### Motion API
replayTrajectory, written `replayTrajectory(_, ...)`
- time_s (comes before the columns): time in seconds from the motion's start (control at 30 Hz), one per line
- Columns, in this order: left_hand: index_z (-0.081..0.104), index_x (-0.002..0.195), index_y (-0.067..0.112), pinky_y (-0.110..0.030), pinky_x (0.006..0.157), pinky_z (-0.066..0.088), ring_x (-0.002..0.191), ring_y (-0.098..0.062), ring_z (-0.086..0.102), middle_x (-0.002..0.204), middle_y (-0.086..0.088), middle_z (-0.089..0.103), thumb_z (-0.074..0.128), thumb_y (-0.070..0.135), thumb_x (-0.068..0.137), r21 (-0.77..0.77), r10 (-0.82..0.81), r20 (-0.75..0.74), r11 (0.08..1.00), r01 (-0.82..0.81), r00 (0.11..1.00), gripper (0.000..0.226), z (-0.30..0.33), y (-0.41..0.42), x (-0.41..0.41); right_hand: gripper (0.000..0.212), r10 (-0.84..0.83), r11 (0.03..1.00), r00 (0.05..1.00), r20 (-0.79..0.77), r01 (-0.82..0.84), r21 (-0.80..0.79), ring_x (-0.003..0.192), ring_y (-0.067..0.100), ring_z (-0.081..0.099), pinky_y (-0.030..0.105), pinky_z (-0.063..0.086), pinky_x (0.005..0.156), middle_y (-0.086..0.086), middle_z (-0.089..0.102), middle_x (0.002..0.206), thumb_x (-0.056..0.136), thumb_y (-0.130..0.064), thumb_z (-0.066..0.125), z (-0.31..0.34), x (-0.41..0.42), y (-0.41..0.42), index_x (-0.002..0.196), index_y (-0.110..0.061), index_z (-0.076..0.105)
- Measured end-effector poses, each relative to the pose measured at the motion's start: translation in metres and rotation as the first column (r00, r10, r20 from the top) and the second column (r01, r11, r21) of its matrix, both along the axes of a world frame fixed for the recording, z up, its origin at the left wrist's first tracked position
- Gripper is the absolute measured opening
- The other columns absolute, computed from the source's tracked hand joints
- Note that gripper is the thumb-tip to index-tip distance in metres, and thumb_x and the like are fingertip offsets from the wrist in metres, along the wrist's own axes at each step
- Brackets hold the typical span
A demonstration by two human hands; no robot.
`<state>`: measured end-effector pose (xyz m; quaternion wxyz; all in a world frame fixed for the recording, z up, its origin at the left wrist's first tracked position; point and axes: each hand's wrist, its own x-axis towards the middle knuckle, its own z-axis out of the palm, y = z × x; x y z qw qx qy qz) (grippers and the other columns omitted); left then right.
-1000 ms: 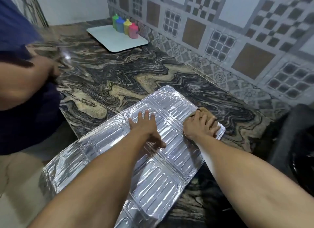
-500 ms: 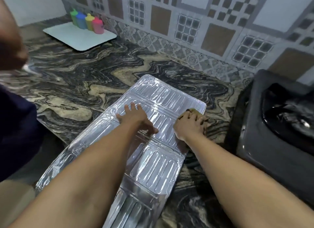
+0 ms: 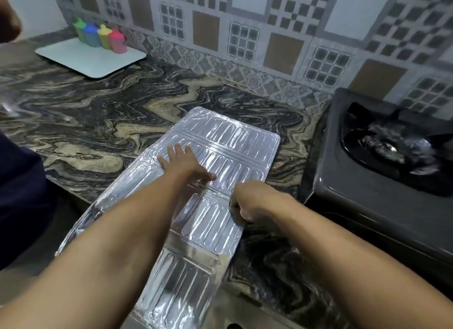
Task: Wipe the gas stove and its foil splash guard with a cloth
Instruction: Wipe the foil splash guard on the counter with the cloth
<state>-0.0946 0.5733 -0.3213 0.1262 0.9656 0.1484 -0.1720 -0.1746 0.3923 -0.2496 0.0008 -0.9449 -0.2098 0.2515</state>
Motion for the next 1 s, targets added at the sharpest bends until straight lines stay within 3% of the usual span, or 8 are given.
replayTrajectory(0.13,0.037,0.142,0.01,-0.061,0.113,-0.001,0.147,-0.037,-0.002,0.159,-0.019,0.012,0.067,0.077,0.059,0.153,-0.051,0.197,0.988,0.021,0.979,0.11,0.003,-0.015,-0.018,0.024,-0.074,0.993,0.997,0.007,0.073,0.093,0.093,0.024,0.066,0.032,0.054,0.078,0.003,0.071,0.098,0.084,-0.006,0.06,0.016,0.003,-0.012,0.097,-0.02,0.074)
replayTrajectory(0.23,0.056,0.123,0.01,-0.051,0.108,0.027,0.134,-0.034,0.031,0.138,-0.017,0.044,0.061,0.073,0.07,0.201,-0.09,0.291,0.979,0.032,0.953,0.082,0.005,-0.024,-0.035,0.02,-0.074,0.987,0.985,0.159,0.05,0.153,0.094,0.03,0.063,0.035,0.052,0.079,0.007,0.068,0.097,0.082,-0.001,0.057,0.004,-0.008,-0.011,0.089,-0.016,0.069)
replayTrajectory(0.43,0.063,0.115,0.008,-0.043,0.098,0.043,0.118,-0.033,0.05,0.131,-0.016,0.05,0.056,0.058,0.086,0.088,-0.134,0.255,0.989,0.115,0.958,0.058,0.014,-0.019,-0.059,0.02,0.017,0.991,0.994,0.109,-0.031,0.13,0.094,0.026,0.061,0.03,0.05,0.084,0.003,0.062,0.096,0.079,-0.002,0.061,-0.026,-0.031,-0.004,0.088,-0.017,0.071)
replayTrajectory(0.5,0.062,0.121,0.015,-0.05,0.107,0.035,0.123,-0.032,0.049,0.134,-0.012,0.05,0.06,0.055,0.084,0.067,-0.203,0.205,0.979,0.193,0.958,0.054,0.018,-0.02,-0.069,0.018,0.021,0.991,0.995,0.097,-0.034,0.132,0.093,0.026,0.06,0.031,0.049,0.08,0.003,0.06,0.092,0.078,0.0,0.059,-0.025,-0.029,-0.007,0.078,-0.017,0.066)
replayTrajectory(0.6,0.055,0.127,0.02,-0.06,0.112,0.021,0.133,-0.029,0.04,0.141,-0.007,0.043,0.062,0.034,0.084,0.022,-0.274,0.079,0.962,0.273,0.958,0.046,0.013,-0.03,-0.09,0.026,0.012,0.993,0.995,0.103,-0.023,0.114,0.099,0.028,0.06,0.035,0.051,0.084,0.005,0.063,0.107,0.079,-0.002,0.058,-0.02,-0.03,-0.005,0.098,-0.014,0.071)
replayTrajectory(0.73,0.014,0.152,0.025,-0.071,0.108,0.009,0.149,-0.026,-0.003,0.162,-0.003,-0.005,0.052,0.031,0.086,0.009,-0.316,-0.032,0.948,0.317,0.948,0.076,-0.002,-0.033,-0.1,0.017,0.001,0.996,0.998,0.064,-0.007,0.088,0.093,0.028,0.063,0.032,0.052,0.078,0.006,0.066,0.095,0.077,0.001,0.056,-0.02,-0.034,-0.007,0.081,-0.013,0.067)
replayTrajectory(0.9,0.012,0.153,0.027,-0.072,0.108,0.009,0.149,-0.025,-0.005,0.162,-0.001,-0.007,0.056,0.031,0.086,-0.015,-0.303,-0.046,0.953,0.303,0.952,0.08,0.002,-0.032,-0.101,0.022,-0.061,0.996,0.998,-0.013,0.06,-0.059,0.087,0.027,0.06,0.027,0.044,0.068,0.014,0.067,0.105,0.085,-0.008,0.05,-0.005,-0.046,-0.02,0.101,-0.004,0.064)
replayTrajectory(1.0,0.018,0.152,0.027,-0.07,0.109,0.011,0.148,-0.029,-0.002,0.162,-0.003,-0.004,0.058,0.032,0.087,0.011,-0.29,-0.027,0.957,0.29,0.957,0.076,0.001,-0.034,-0.105,0.025,-0.101,0.985,0.994,0.035,0.104,-0.137,0.096,0.03,0.063,0.031,0.049,0.076,0.015,0.066,0.114,0.084,-0.011,0.051,-0.002,-0.054,-0.033,0.105,-0.005,0.064)
